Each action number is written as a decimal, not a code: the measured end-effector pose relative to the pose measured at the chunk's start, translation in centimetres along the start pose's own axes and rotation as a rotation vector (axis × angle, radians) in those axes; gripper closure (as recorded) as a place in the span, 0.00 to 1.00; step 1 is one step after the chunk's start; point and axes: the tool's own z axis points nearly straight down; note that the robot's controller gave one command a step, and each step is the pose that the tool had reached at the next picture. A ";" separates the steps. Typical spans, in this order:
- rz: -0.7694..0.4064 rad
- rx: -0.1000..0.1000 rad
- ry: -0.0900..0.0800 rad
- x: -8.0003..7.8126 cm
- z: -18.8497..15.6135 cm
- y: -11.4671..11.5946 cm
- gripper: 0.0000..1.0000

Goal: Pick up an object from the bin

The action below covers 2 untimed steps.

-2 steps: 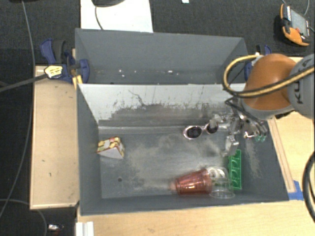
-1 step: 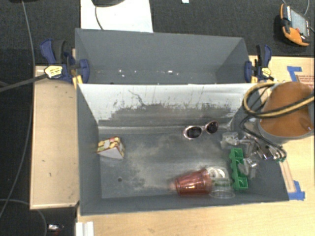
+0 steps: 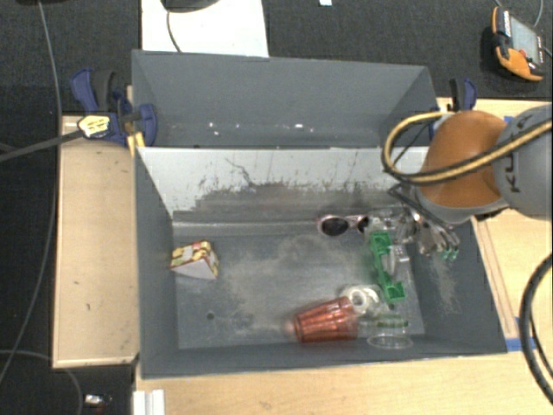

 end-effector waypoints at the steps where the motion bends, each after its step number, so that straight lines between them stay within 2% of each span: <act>1: 0.000 0.000 0.000 0.0 0.0 0.0 1.00; 2: 0.002 -0.001 0.001 0.1 -1.2 0.1 1.00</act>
Offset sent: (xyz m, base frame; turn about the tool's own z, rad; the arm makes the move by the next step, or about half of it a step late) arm 0.0001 0.0000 0.0522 0.0003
